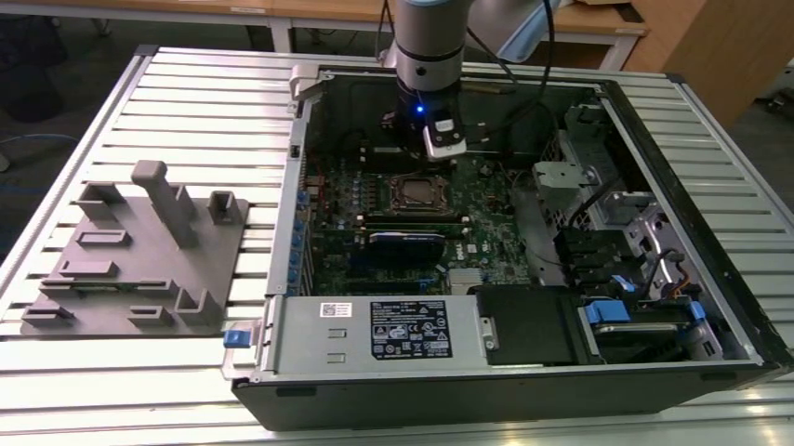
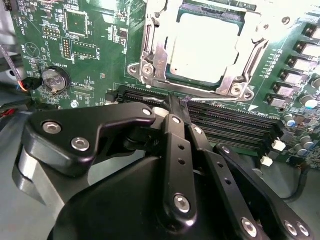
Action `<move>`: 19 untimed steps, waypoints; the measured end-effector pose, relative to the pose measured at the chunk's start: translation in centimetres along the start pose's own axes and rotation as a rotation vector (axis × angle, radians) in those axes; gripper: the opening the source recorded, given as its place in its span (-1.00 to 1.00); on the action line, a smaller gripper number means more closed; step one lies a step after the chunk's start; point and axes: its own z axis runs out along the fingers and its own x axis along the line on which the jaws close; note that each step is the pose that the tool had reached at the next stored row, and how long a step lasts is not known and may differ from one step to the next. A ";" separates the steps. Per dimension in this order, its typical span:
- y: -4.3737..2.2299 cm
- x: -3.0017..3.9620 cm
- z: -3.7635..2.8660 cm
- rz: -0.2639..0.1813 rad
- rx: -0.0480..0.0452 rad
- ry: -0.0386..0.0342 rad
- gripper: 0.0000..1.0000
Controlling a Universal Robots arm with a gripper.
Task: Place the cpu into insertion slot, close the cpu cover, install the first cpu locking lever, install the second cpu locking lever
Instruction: 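Install the first cpu locking lever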
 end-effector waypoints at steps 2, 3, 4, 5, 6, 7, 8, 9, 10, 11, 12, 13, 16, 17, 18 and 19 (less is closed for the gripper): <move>0.02 -0.01 -0.08 0.000 0.0000 -0.0003 -0.79; 0.03 -0.01 -0.15 0.000 0.0004 -0.0003 -0.79; 0.05 -0.02 -0.25 0.000 0.0004 -0.0003 -0.79; 0.07 -0.03 -0.40 0.000 0.0003 -0.0004 -0.79; 0.10 -0.04 -0.56 0.000 0.0002 -0.0004 -0.79; 0.12 -0.05 -0.71 0.000 0.0003 -0.0004 -0.79; 0.14 -0.05 -0.83 0.000 0.0003 -0.0004 -0.79; 0.15 -0.06 -0.92 0.000 0.0005 -0.0004 -0.79; 0.16 -0.06 -0.94 0.000 0.0004 -0.0004 -0.79; 0.16 -0.06 -0.94 0.000 0.0003 -0.0005 -0.79; 0.16 -0.06 -0.94 0.000 0.0004 -0.0005 -0.79; 0.16 -0.06 -0.94 0.000 0.0004 -0.0005 -0.79; 0.10 0.04 -0.88 -0.001 -0.0040 -0.0131 -0.79; 0.08 0.08 -0.85 -0.003 -0.0071 -0.0217 -0.79; 0.07 0.11 -0.83 -0.004 -0.0102 -0.0297 -0.79; 0.06 0.14 -0.82 -0.005 -0.0129 -0.0372 -0.79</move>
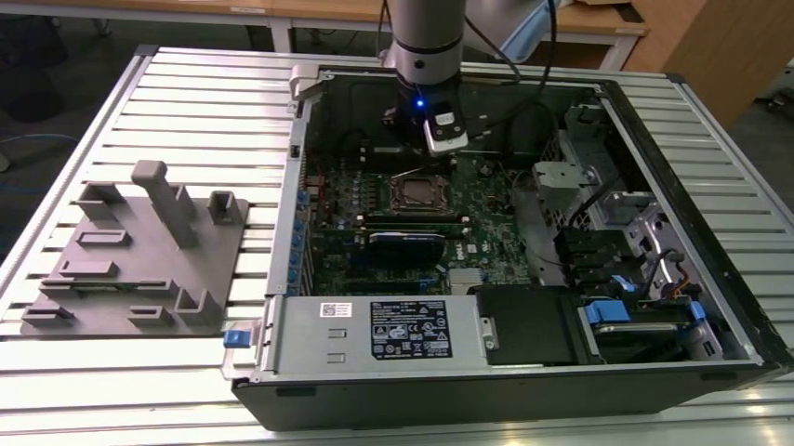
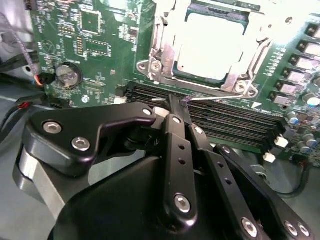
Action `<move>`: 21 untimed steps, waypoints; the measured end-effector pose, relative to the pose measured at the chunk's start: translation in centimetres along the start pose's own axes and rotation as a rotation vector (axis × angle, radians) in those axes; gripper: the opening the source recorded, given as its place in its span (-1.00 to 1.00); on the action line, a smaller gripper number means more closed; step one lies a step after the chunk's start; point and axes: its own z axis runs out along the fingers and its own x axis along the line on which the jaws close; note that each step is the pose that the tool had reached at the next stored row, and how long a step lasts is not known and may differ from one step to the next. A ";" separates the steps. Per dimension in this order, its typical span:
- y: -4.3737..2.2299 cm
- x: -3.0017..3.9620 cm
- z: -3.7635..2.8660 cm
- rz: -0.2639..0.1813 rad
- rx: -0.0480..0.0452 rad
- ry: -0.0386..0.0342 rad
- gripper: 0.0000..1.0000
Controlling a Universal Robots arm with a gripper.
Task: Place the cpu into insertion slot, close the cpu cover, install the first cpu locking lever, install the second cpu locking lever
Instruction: 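Install the first cpu locking lever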
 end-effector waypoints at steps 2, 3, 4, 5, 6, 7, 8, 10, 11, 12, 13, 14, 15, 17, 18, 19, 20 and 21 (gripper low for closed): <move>0.00 0.02 0.01 0.000 -0.0013 -0.0033 -0.79; 0.00 0.02 0.01 0.000 -0.0014 -0.0035 -0.79; 0.00 0.02 0.01 -0.001 -0.0016 -0.0035 -0.79; -0.01 0.02 0.01 -0.001 -0.0015 -0.0036 -0.79; -0.02 0.04 0.00 0.000 -0.0015 -0.0038 -0.79; -0.05 0.08 0.00 0.000 -0.0017 -0.0041 -0.79; -0.09 0.14 -0.02 -0.001 -0.0017 -0.0045 -0.79; -0.20 0.36 -0.05 -0.001 -0.0027 -0.0055 -0.79; -0.26 0.48 -0.07 -0.001 -0.0032 -0.0061 -0.79; -0.33 0.60 -0.09 -0.001 -0.0037 -0.0069 -0.79; -0.41 0.73 -0.11 -0.001 -0.0042 -0.0078 -0.79; -0.47 0.82 -0.13 -0.001 -0.0046 -0.0086 -0.79; -0.53 0.91 -0.15 -0.001 -0.0051 -0.0093 -0.79; -0.63 1.07 -0.18 -0.001 -0.0066 -0.0104 -0.79; -0.64 1.11 -0.19 -0.001 -0.0070 -0.0107 -0.79; -0.64 1.11 -0.19 -0.001 -0.0071 -0.0106 -0.79; -0.71 1.18 -0.20 -0.001 -0.0075 -0.0116 -0.79; -0.73 1.22 -0.21 -0.001 -0.0074 -0.0116 -0.79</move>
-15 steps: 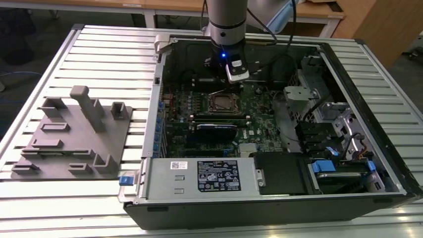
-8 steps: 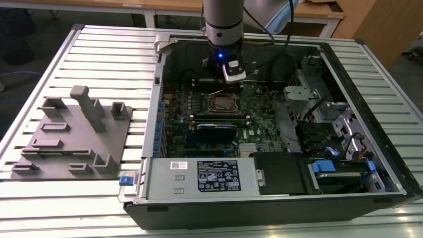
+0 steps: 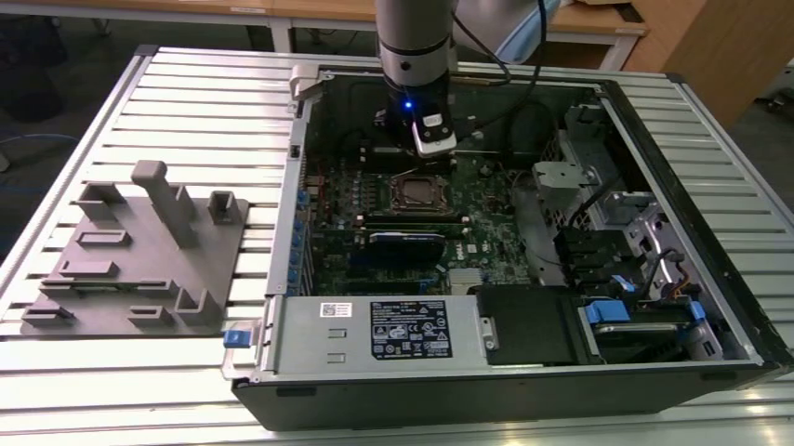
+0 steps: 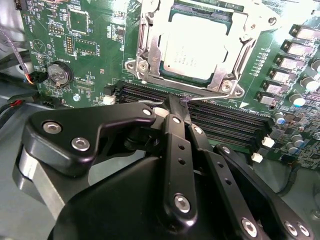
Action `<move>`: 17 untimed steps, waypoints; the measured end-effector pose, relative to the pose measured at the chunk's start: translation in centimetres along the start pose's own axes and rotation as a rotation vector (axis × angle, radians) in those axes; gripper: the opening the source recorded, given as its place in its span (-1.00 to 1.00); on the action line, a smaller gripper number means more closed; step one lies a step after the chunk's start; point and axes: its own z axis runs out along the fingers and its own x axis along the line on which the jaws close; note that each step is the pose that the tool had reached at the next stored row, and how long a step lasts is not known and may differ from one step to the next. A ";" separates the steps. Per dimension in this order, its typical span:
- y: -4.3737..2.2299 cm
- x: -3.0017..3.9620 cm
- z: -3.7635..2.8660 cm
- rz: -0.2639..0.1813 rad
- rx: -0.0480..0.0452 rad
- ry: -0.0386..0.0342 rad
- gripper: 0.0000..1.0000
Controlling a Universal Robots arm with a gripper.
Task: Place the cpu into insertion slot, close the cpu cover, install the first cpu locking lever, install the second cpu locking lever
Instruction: 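Install the first cpu locking lever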
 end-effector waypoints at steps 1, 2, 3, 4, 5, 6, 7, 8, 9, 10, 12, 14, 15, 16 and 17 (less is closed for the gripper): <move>0.00 0.00 0.00 0.000 -0.0001 0.0000 -0.79; 0.00 0.00 0.00 0.000 0.0000 0.0000 -0.79; 0.00 0.00 0.00 0.000 0.0000 0.0000 -0.79; 0.00 0.00 -0.07 0.000 0.0003 0.0001 -0.79; 0.02 -0.01 -0.16 0.000 0.0002 0.0001 -0.79; 0.03 -0.02 -0.23 0.000 0.0001 0.0000 -0.79; 0.04 -0.02 -0.23 0.000 -0.0002 -0.0001 -0.79; 0.04 -0.02 -0.23 0.000 -0.0002 -0.0001 -0.79; 0.04 -0.02 -0.23 0.000 -0.0003 -0.0001 -0.79; 0.04 -0.02 -0.23 0.000 -0.0006 0.0001 -0.79; 0.01 0.03 -0.25 0.000 -0.0040 -0.0010 -0.79; -0.05 0.15 -0.25 0.001 -0.0137 -0.0049 -0.79; -0.08 0.18 -0.24 0.001 -0.0179 -0.0070 -0.79; -0.10 0.20 -0.23 0.001 -0.0221 -0.0093 -0.79; -0.13 0.26 -0.23 0.000 -0.0257 -0.0144 -0.79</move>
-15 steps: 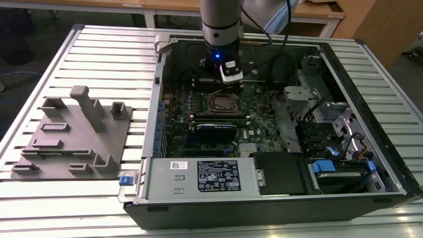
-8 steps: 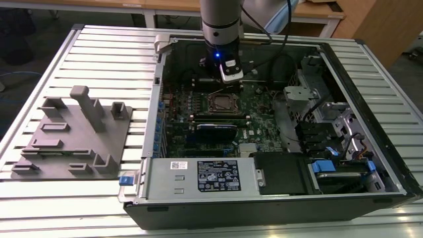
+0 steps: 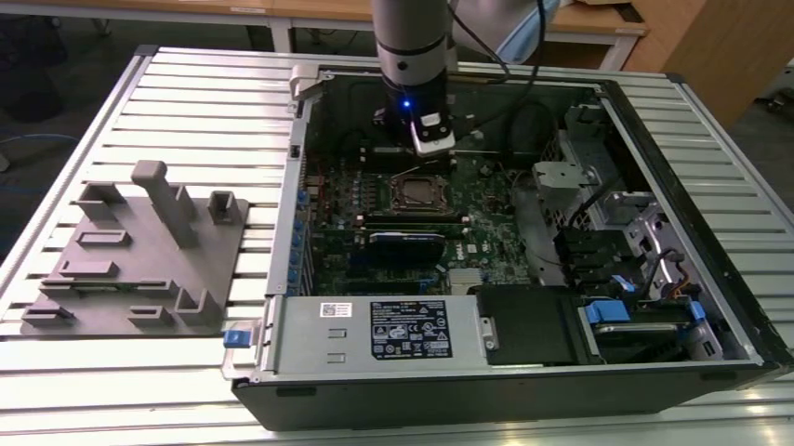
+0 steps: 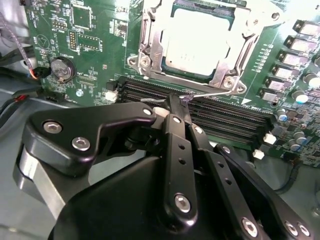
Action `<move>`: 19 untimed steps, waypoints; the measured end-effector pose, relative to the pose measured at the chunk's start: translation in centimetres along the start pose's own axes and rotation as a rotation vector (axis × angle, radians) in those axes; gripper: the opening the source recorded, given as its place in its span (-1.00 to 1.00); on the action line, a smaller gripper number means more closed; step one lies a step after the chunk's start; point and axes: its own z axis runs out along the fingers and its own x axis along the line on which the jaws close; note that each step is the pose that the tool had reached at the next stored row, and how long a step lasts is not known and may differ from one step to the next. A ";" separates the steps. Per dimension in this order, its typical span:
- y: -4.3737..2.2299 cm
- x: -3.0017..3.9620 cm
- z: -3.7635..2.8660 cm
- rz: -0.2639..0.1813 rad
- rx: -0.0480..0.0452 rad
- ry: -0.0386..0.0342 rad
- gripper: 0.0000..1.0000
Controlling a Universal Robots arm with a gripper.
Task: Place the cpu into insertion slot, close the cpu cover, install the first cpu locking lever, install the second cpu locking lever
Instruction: 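Install the first cpu locking lever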
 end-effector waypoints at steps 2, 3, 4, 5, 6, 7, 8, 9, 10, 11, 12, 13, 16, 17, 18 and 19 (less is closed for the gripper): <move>-0.05 0.13 -0.01 -0.003 -0.0068 -0.0170 -0.79; -0.06 0.15 -0.01 -0.003 -0.0089 -0.0229 -0.79; -0.07 0.15 -0.01 -0.004 -0.0101 -0.0259 -0.79; -0.07 0.15 0.00 -0.004 -0.0109 -0.0279 -0.79; -0.09 0.16 0.00 -0.005 -0.0116 -0.0296 -0.79; -0.12 0.18 0.00 -0.005 -0.0123 -0.0316 -0.79; -0.14 0.22 0.00 -0.005 -0.0131 -0.0337 -0.79; -0.19 0.29 0.00 -0.006 -0.0140 -0.0364 -0.79; -0.25 0.37 0.01 -0.006 -0.0148 -0.0387 -0.79; -0.30 0.48 0.02 -0.006 -0.0157 -0.0410 -0.79; -0.35 0.59 0.03 -0.007 -0.0163 -0.0425 -0.79; -0.37 0.66 0.05 -0.007 -0.0171 -0.0439 -0.79; -0.48 0.85 0.21 -0.007 -0.0184 -0.0479 -0.79; -0.52 0.92 0.32 -0.008 -0.0189 -0.0493 -0.79; -0.56 0.96 0.42 -0.008 -0.0193 -0.0505 -0.79; -0.58 1.00 0.48 -0.008 -0.0196 -0.0514 -0.79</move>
